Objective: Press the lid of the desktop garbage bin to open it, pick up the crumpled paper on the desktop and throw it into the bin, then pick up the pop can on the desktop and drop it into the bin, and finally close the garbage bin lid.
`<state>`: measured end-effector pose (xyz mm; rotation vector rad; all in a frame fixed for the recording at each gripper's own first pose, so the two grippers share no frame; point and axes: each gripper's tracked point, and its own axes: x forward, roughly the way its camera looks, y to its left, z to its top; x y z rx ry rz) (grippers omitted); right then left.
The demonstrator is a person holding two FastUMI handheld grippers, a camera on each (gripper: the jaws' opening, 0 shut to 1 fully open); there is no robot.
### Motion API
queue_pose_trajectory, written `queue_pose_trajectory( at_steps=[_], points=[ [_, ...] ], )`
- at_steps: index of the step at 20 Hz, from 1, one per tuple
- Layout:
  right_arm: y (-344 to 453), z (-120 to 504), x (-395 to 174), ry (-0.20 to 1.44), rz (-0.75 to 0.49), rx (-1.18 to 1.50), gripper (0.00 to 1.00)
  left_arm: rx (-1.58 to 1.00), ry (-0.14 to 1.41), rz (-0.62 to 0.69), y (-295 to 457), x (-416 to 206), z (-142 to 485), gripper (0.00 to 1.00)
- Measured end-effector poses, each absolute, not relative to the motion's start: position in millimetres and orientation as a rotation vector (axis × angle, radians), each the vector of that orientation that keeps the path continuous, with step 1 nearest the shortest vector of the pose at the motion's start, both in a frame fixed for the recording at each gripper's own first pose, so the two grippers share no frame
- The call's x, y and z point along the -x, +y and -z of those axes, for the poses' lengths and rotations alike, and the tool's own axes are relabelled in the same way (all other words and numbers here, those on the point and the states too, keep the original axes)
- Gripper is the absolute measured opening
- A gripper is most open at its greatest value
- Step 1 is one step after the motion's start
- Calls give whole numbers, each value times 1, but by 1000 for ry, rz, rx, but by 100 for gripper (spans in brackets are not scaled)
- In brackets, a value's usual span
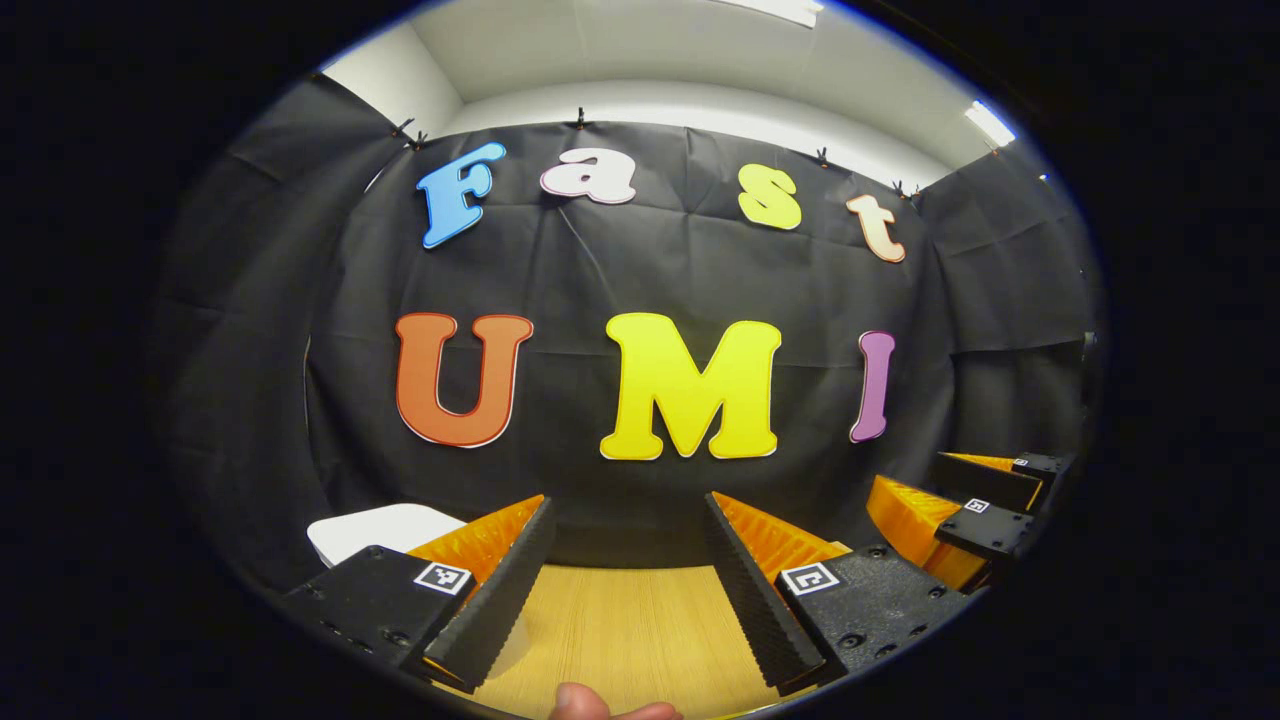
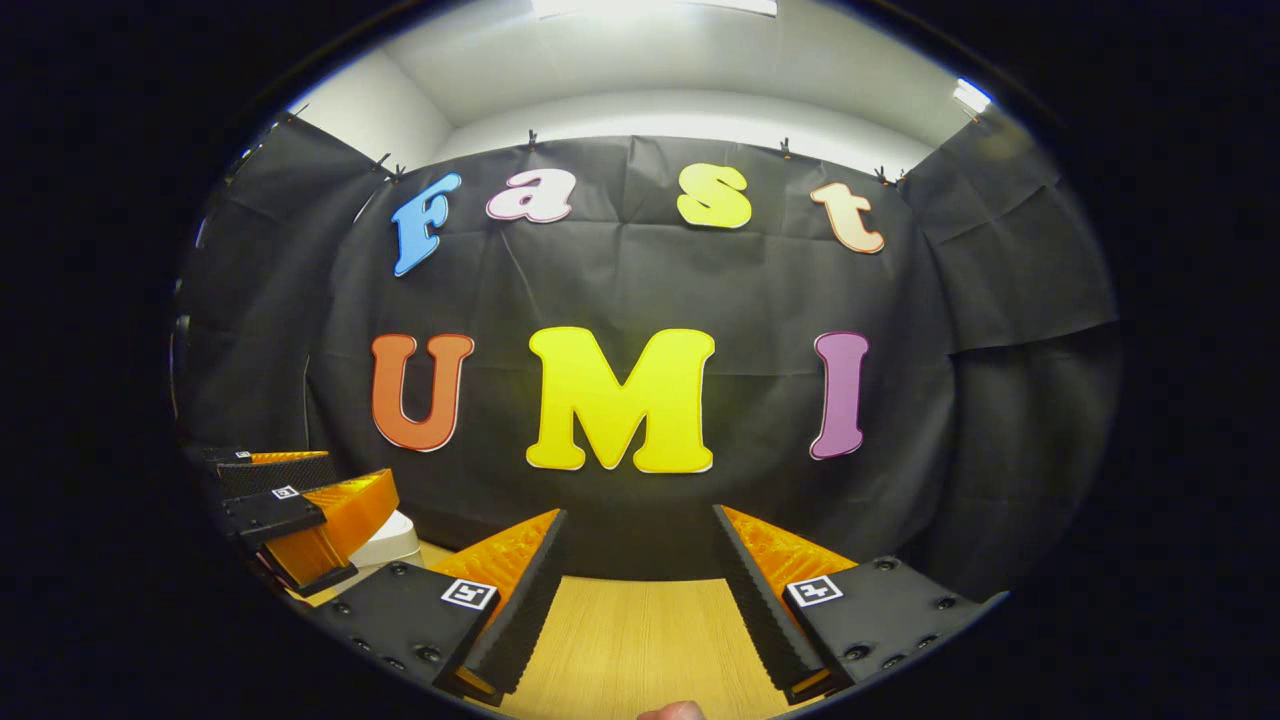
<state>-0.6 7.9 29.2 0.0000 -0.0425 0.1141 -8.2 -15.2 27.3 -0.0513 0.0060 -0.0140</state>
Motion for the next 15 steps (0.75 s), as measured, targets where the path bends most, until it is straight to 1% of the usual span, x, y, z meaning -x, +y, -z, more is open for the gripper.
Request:
queue_pose_trajectory(
  at_steps=[4,8,14,15],
  points=[
    [4,-27,-3,-39,-114,-8,88,41,22,15,-19,4,-22,96],
    [-1,-26,-10,-32,-112,-17,89,42,29,18,-22,1,-21,96],
    [8,-21,-19,-21,-138,-20,88,30,30,5,-19,-3,-21,96],
    [10,-21,-19,-20,-143,-18,89,29,30,2,-18,-4,-20,96]
  ],
)
